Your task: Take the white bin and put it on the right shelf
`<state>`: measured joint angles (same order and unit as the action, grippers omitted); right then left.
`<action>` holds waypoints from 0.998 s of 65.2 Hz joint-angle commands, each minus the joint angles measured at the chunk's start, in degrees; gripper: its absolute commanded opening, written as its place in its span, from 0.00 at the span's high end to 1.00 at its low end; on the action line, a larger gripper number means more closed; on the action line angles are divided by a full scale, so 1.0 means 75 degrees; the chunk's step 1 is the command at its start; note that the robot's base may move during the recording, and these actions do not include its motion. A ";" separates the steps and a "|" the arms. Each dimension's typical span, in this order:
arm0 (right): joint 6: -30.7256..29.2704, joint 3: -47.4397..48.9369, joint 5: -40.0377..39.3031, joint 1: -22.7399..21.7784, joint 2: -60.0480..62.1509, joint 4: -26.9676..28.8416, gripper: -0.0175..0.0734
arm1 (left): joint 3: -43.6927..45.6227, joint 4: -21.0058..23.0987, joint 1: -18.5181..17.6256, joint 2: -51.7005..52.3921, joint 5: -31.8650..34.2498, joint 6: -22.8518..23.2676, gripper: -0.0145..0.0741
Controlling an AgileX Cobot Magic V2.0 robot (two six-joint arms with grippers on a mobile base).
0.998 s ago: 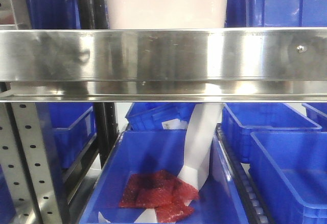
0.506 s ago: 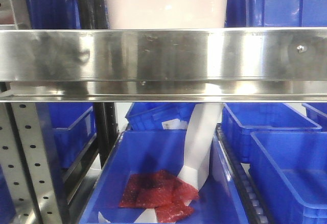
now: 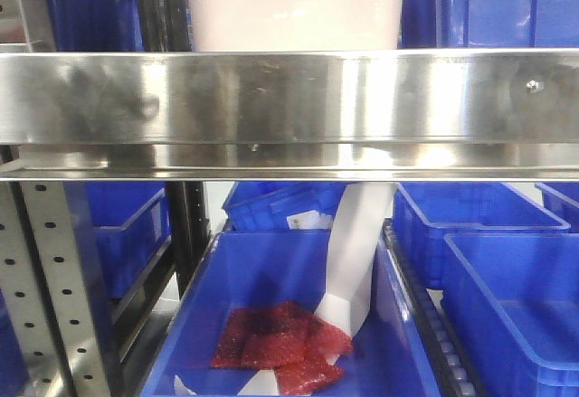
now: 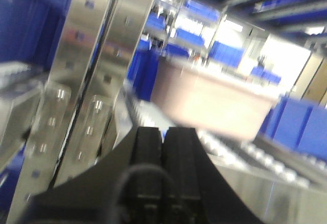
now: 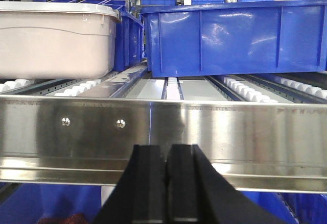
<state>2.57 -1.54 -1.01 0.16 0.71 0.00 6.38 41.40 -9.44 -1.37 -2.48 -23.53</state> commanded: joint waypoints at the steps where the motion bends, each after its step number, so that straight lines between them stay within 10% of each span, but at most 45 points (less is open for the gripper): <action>1: -0.0016 -0.0007 -0.0693 -0.0007 0.0126 -0.0102 0.75 | -0.0020 -0.0781 -0.0013 -0.0084 0.0425 -0.0007 0.97; 8: -0.0016 -0.0007 -0.0693 -0.0007 0.0126 -0.0102 0.75 | -0.0285 -0.3436 0.0063 -0.0084 0.0425 0.0608 0.97; 20: -0.0016 -0.0007 -0.0693 -0.0007 0.0126 -0.0102 0.75 | -0.0765 -0.5018 0.0671 -0.0078 0.0440 0.2381 0.97; 65: -0.0016 -0.0007 -0.0699 -0.0007 0.0118 -0.0102 0.75 | -0.1068 -0.5348 0.0495 0.0357 0.1255 0.2476 0.97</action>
<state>2.57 -1.63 -1.10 0.16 0.71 0.00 -1.73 0.88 -5.43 0.67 0.00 -5.43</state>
